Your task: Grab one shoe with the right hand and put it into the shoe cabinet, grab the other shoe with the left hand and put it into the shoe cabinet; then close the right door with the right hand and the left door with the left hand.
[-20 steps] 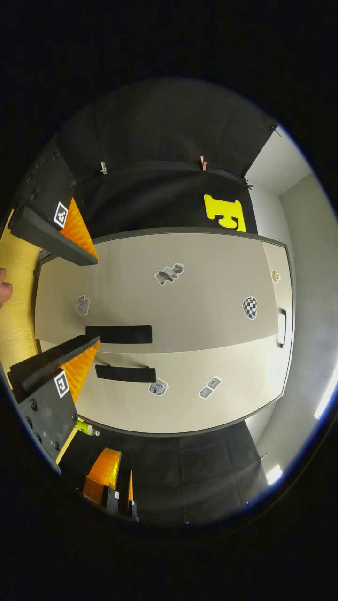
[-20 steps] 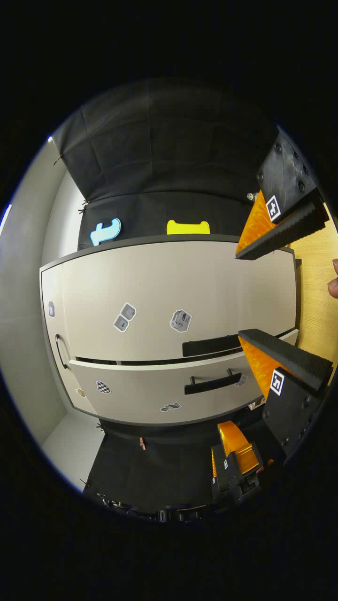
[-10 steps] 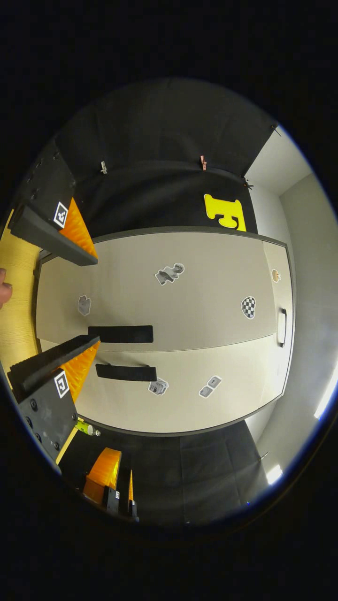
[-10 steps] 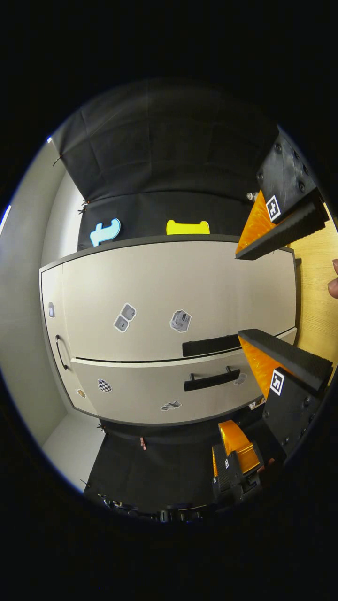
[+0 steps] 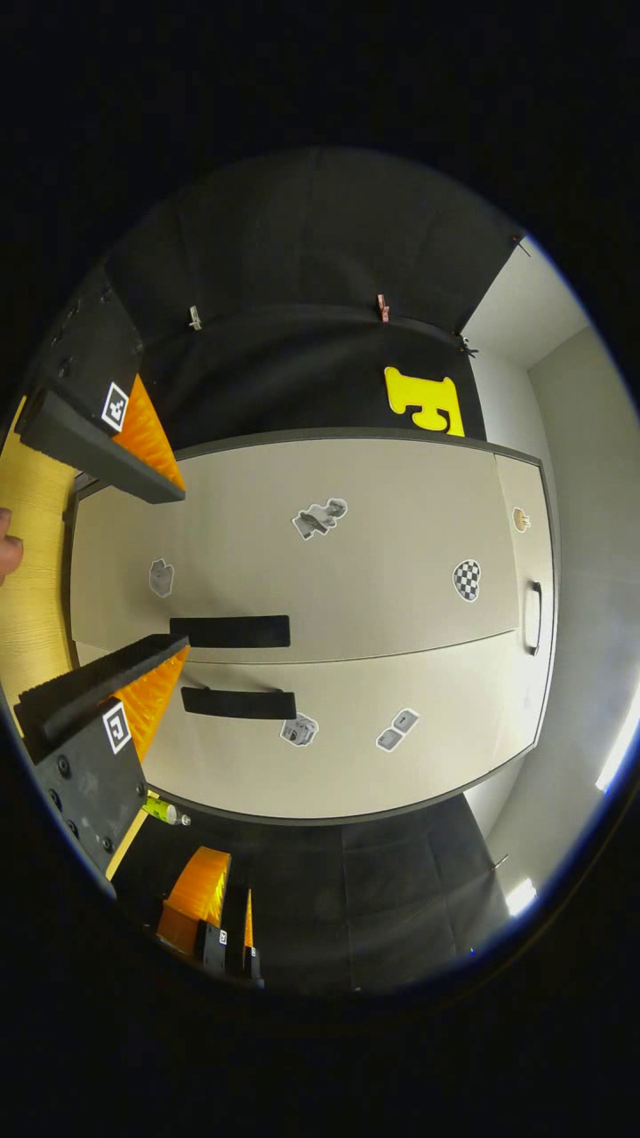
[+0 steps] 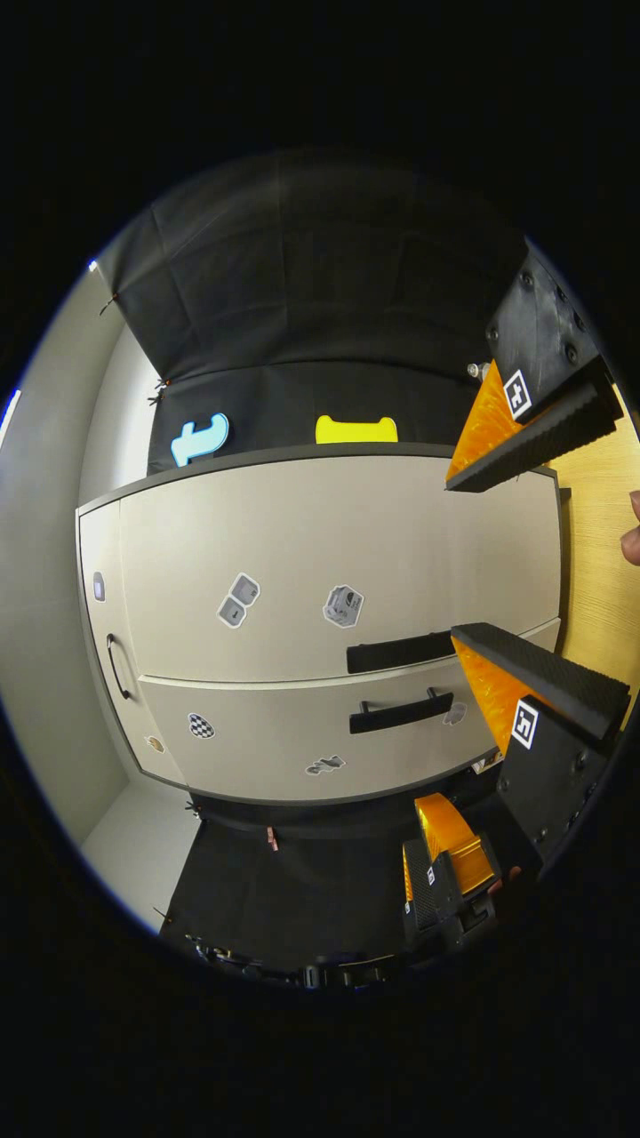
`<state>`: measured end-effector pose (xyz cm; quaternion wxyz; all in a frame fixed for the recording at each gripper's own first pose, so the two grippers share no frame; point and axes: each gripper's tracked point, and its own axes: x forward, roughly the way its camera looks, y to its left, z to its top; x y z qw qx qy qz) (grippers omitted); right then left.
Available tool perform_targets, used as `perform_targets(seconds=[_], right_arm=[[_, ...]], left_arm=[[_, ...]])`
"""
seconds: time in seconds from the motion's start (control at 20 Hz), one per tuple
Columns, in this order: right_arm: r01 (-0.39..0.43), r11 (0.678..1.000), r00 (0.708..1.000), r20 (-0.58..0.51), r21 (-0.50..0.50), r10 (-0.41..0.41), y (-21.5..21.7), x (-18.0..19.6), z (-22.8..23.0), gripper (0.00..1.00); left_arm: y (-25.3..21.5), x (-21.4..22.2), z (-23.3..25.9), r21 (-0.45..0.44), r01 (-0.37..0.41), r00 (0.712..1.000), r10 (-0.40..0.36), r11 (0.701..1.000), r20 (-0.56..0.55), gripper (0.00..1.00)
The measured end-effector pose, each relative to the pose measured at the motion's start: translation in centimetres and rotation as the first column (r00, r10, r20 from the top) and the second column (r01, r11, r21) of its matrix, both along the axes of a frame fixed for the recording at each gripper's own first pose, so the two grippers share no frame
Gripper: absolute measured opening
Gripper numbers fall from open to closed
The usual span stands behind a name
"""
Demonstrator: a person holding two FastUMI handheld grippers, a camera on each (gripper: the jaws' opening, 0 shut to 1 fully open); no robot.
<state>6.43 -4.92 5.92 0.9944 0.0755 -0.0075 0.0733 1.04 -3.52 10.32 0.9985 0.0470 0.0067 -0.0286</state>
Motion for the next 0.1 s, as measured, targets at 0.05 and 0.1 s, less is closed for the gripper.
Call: perform_targets(seconds=[0.05,0.1], right_arm=[[0.001,1.0,1.0,0.0,0.0,-0.001,0.01,0.01,0.0,0.98],[0.001,1.0,1.0,0.0,0.0,-0.001,-0.02,-0.01,-0.05,0.98]], left_arm=[[-0.07,0.0,0.05,0.0,0.0,1.0,0.0,1.0,0.0,0.94],[-0.1,-0.03,-0.01,0.0,0.0,1.0,0.0,1.0,0.0,0.94]])
